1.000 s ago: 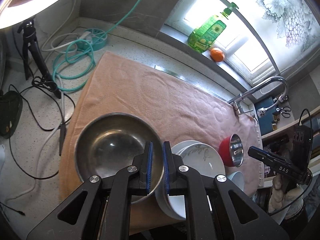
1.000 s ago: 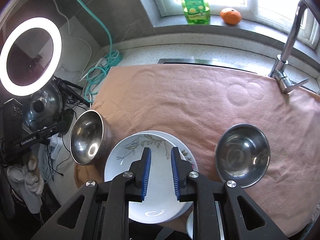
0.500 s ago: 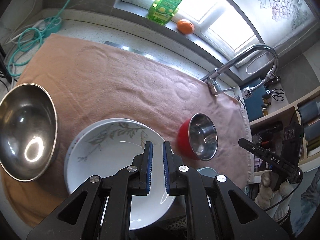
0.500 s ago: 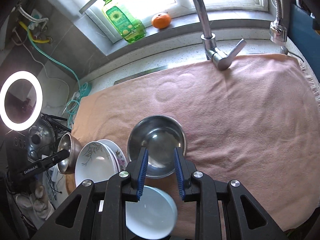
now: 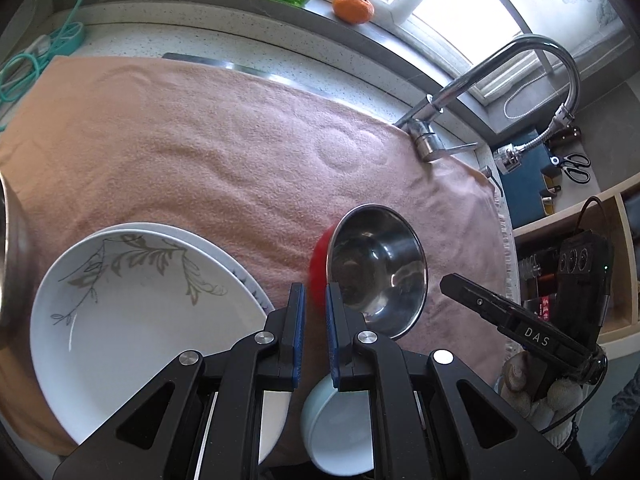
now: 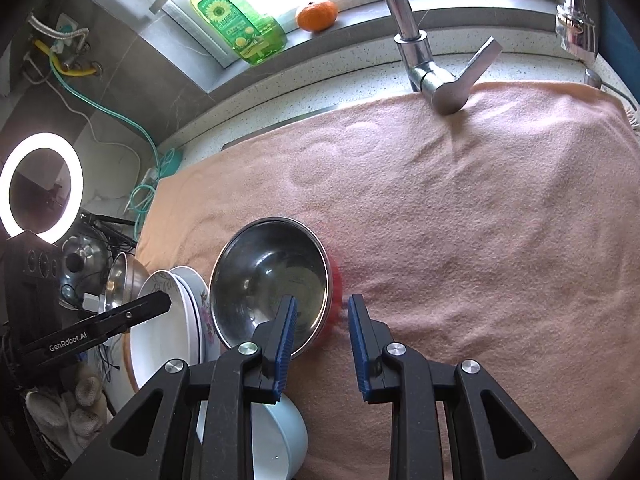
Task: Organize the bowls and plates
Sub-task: 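Grip the rim of the red-outside steel bowl with both tools, then lift and carry the red-outside bowl with both tools toward the large steel bowl, then lower the red-outside bowl into the large steel bowl with both tools, then open both tools and move them toward the light blue bowl, then grip the light blue bowl rim with both tools, then lift and carry the light blue bowl with both tools toward the nested steel bowls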
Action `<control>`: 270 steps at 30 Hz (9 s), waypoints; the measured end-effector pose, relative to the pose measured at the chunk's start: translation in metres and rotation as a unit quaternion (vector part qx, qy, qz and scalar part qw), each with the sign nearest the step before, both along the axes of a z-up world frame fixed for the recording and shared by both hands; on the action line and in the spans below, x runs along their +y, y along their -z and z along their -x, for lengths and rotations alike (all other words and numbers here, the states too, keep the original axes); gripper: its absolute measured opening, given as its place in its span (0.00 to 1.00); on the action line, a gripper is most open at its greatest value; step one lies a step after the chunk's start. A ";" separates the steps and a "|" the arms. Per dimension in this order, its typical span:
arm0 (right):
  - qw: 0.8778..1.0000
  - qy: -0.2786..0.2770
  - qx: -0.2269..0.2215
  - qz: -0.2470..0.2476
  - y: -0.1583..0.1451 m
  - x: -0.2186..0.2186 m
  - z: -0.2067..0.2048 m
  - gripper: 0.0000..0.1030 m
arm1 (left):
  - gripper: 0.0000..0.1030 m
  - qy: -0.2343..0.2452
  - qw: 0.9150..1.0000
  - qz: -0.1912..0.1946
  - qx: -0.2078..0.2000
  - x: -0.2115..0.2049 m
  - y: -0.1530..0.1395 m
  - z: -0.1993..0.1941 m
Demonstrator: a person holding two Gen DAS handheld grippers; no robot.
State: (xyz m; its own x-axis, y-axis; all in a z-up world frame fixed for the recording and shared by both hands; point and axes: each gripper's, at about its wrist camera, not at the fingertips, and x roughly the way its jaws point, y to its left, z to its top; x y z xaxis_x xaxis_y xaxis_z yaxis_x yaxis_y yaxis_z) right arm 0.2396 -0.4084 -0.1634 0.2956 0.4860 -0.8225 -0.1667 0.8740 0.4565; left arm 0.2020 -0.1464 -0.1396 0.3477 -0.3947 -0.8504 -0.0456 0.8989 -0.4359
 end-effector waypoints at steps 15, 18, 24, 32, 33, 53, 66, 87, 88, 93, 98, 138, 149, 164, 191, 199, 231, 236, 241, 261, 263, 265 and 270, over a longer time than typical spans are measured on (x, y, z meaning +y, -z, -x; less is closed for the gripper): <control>1.000 0.018 0.015 -0.006 0.021 0.007 -0.009 0.23 | 0.08 0.042 0.999 -0.016 0.018 -0.018 0.016 -0.018; 0.999 0.029 0.014 -0.008 0.023 0.006 -0.008 0.23 | 0.08 0.043 0.999 -0.012 0.019 -0.019 0.018 -0.018; 0.999 0.031 0.021 -0.013 0.026 0.008 -0.005 0.17 | 0.08 0.052 0.998 -0.016 0.019 -0.024 0.021 -0.018; 0.999 0.030 0.031 -0.018 0.029 0.010 -0.005 0.07 | 0.08 0.050 0.998 -0.019 0.017 -0.025 0.024 -0.021; 0.999 0.031 0.031 -0.018 0.029 0.011 -0.005 0.07 | 0.08 0.050 0.998 -0.020 0.016 -0.025 0.024 -0.021; 0.998 0.051 0.029 -0.023 0.010 0.012 -0.006 0.07 | 0.08 0.055 0.998 -0.006 0.002 -0.017 0.009 -0.019; 0.999 0.045 -0.009 -0.017 -0.037 0.035 0.001 0.07 | 0.08 0.054 0.998 0.001 -0.026 0.004 -0.018 -0.010; 0.999 -0.013 -0.031 -0.031 -0.071 0.133 0.017 0.07 | 0.08 -0.012 0.998 0.007 -0.065 0.103 -0.051 0.028; 0.999 -0.017 -0.032 -0.032 -0.071 0.139 0.018 0.07 | 0.08 -0.017 0.998 0.007 -0.065 0.109 -0.052 0.030; 0.998 -0.037 -0.033 -0.037 -0.074 0.171 0.024 0.07 | 0.08 -0.039 0.997 0.003 -0.068 0.138 -0.054 0.041; 0.997 -0.059 -0.038 -0.039 -0.076 0.203 0.028 0.07 | 0.08 -0.061 0.996 -0.002 -0.070 0.165 -0.056 0.051; 0.984 -0.173 0.006 0.044 -0.013 0.376 0.017 0.07 | 0.08 -0.137 0.989 -0.048 0.002 0.280 0.002 0.063; 0.980 -0.185 0.012 0.071 0.000 0.387 0.019 0.09 | 0.08 -0.127 0.990 -0.055 0.022 0.281 0.015 0.060; 0.982 -0.178 0.012 0.066 -0.006 0.385 0.021 0.14 | 0.08 -0.124 0.991 -0.052 0.025 0.279 0.013 0.060; 0.993 -0.064 -0.094 -0.005 -0.099 0.218 0.070 0.14 | 0.11 -0.087 0.995 0.008 -0.043 0.213 -0.042 0.098; 0.995 0.013 -0.100 0.021 -0.091 0.133 0.092 0.14 | 0.11 -0.030 0.999 0.015 -0.026 0.158 -0.028 0.090; 0.999 0.047 -0.016 0.013 -0.010 0.024 0.133 0.15 | 0.11 0.122 0.992 -0.016 0.016 -0.010 0.006 0.081; 0.999 0.051 -0.004 0.007 -0.001 0.021 0.131 0.15 | 0.11 0.128 0.991 -0.029 0.017 -0.020 0.009 0.079; 0.998 0.054 0.010 -0.003 0.011 0.020 0.128 0.15 | 0.11 0.132 0.990 -0.046 0.016 -0.026 0.013 0.077; 0.997 0.067 0.032 -0.021 0.024 0.021 0.124 0.12 | 0.11 0.150 0.987 -0.059 0.025 -0.031 0.025 0.069; 0.996 0.070 0.037 -0.028 0.025 0.020 0.123 0.12 | 0.11 0.148 0.987 -0.055 0.025 -0.030 0.024 0.070; 0.996 0.073 0.039 -0.027 0.025 0.019 0.123 0.12 | 0.10 0.148 0.987 -0.053 0.023 -0.030 0.022 0.070; 0.996 0.078 0.040 -0.022 0.022 0.020 0.123 0.11 | 0.10 0.144 0.989 -0.043 0.015 -0.026 0.015 0.070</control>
